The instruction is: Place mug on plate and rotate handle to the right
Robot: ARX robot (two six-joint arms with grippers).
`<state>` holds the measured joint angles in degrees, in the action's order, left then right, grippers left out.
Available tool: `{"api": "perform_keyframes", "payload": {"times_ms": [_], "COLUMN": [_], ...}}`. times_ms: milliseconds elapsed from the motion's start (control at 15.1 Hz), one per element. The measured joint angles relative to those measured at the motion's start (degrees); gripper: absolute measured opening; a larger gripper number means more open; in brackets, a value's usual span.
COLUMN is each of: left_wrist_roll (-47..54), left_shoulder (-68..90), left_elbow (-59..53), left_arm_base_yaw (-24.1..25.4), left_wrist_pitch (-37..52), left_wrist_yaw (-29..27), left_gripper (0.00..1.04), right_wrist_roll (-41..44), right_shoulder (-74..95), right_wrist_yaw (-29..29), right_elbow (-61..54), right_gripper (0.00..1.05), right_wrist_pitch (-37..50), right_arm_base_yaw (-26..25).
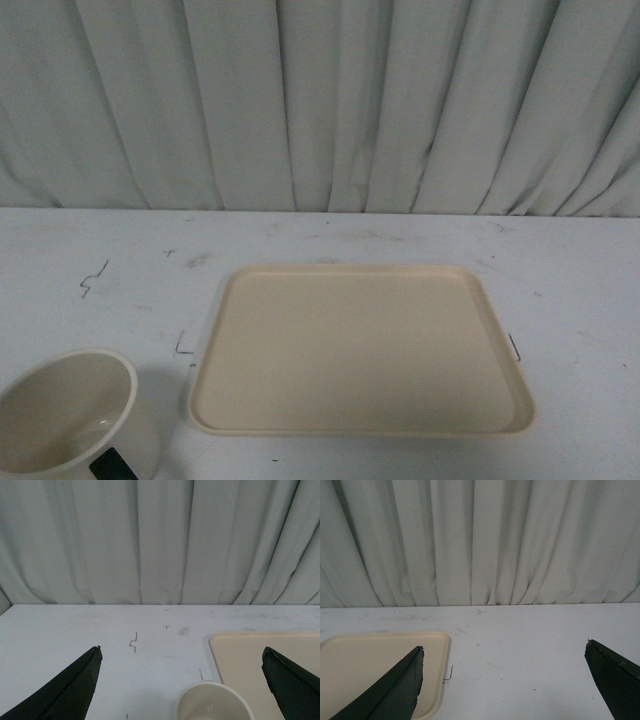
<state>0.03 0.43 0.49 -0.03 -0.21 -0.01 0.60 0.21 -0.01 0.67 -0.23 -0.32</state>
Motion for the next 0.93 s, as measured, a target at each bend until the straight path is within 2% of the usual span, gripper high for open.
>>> {"api": "perform_keyframes", "payload": {"times_ms": [862,929], "left_wrist_roll": [0.0,0.15], "left_shoulder": [0.0,0.55], "left_elbow": [0.0,0.57], "left_arm_base_yaw": [0.0,-0.11], "left_wrist_pitch": [0.0,-2.58], "left_wrist_yaw": [0.0,-0.55], "left_gripper": [0.98,0.98], "right_wrist_roll": [0.0,0.0], "right_shoulder": [0.0,0.0], "right_wrist_yaw": [0.0,0.0], "right_elbow": [0.0,0.0], "right_gripper": [0.98,0.98], "right_wrist_pitch": [0.0,0.0], "right_arm_base_yaw": [0.0,0.0]}}
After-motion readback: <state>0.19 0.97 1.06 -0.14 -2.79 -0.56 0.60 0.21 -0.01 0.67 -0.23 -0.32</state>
